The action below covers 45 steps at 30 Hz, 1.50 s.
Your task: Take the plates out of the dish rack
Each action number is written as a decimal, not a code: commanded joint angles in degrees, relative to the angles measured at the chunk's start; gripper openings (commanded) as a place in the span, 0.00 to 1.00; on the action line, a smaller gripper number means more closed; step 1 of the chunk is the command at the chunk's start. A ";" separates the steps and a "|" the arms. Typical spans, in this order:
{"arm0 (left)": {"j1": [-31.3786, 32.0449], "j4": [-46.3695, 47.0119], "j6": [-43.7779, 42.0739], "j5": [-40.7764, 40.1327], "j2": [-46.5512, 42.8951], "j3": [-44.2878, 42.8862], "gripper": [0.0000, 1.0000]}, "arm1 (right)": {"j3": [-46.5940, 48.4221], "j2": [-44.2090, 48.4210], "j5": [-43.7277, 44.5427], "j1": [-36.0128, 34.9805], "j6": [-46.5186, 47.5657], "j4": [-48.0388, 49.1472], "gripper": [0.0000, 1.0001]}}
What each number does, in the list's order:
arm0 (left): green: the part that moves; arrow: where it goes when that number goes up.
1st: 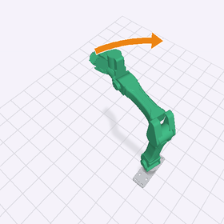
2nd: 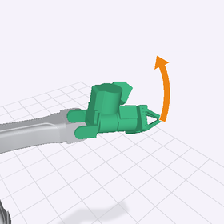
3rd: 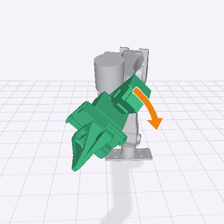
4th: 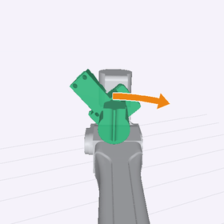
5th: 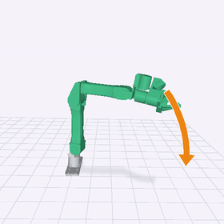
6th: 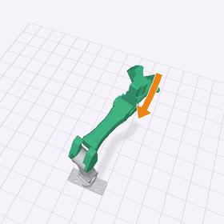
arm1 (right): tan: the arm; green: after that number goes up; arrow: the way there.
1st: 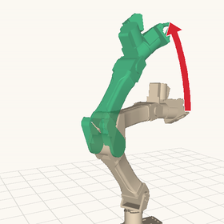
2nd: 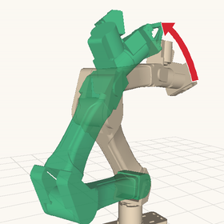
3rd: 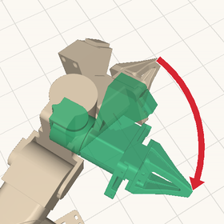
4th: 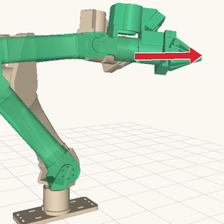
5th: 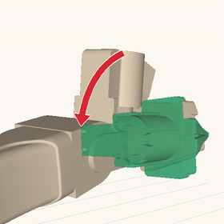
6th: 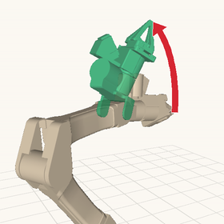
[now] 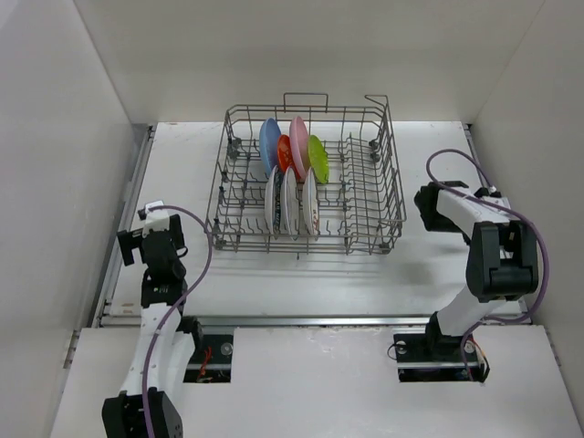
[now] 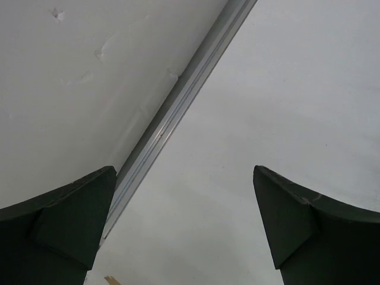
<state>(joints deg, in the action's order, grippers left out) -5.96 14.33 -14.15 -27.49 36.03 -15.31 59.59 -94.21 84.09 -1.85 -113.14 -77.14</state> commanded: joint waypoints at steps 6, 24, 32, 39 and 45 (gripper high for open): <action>0.33 2.20 -0.44 0.59 -1.31 1.07 1.00 | 12.37 2.02 8.98 0.35 14.07 -2.05 1.00; 4.89 -84.29 -2.05 48.40 57.30 -109.34 1.00 | 26.25 20.50 -70.60 -6.68 92.29 63.37 1.00; 20.36 -73.69 6.06 35.77 71.99 -121.38 0.92 | 28.22 13.18 -70.21 -7.29 93.45 55.43 0.97; 29.06 -60.12 5.45 18.36 79.71 -123.02 0.63 | 24.44 11.34 -66.43 -8.43 94.60 55.96 0.93; 31.62 -57.75 4.84 10.10 85.34 -121.19 0.56 | 23.12 8.43 -64.58 -8.96 96.61 54.82 0.92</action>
<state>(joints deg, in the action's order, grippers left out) 25.47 -47.22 -9.52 -9.45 121.58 -135.74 83.61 -84.84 17.61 -10.24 -18.37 -23.29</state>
